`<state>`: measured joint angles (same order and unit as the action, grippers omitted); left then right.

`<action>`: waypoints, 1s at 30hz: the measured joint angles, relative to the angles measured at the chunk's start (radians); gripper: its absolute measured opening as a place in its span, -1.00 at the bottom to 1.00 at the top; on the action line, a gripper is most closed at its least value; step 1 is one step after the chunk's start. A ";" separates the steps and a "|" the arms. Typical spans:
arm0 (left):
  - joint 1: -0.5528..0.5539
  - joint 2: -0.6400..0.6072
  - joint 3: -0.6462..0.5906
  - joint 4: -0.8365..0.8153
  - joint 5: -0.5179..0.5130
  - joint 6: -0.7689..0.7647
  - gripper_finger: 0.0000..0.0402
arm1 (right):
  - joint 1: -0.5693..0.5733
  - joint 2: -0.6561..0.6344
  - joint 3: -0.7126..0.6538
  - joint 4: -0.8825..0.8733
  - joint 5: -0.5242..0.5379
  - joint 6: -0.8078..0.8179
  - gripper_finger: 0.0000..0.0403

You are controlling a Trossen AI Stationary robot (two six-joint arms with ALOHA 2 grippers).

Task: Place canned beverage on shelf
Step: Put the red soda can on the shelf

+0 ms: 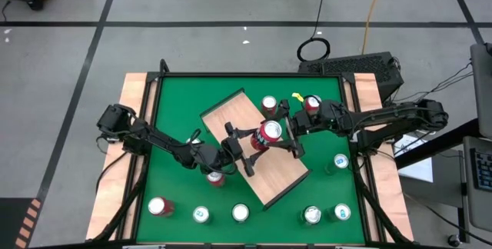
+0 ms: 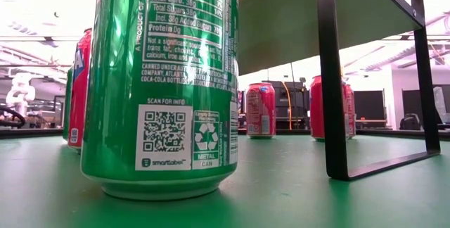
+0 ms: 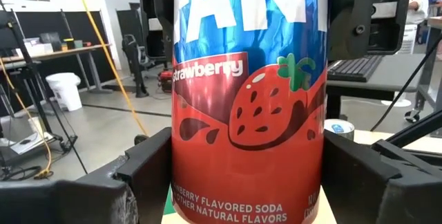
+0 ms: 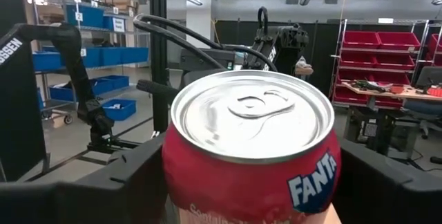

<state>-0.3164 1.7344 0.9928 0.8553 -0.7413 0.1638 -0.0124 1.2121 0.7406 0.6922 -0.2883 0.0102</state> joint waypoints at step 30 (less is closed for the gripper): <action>-0.266 -0.381 0.002 -0.833 -0.434 -0.096 0.93 | -0.122 0.196 0.329 -0.269 -0.091 -0.116 0.50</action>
<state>-0.5828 1.3533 0.9943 0.0228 -1.1757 0.0679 -0.1340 1.4080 1.0697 0.4231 -0.3790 -0.1062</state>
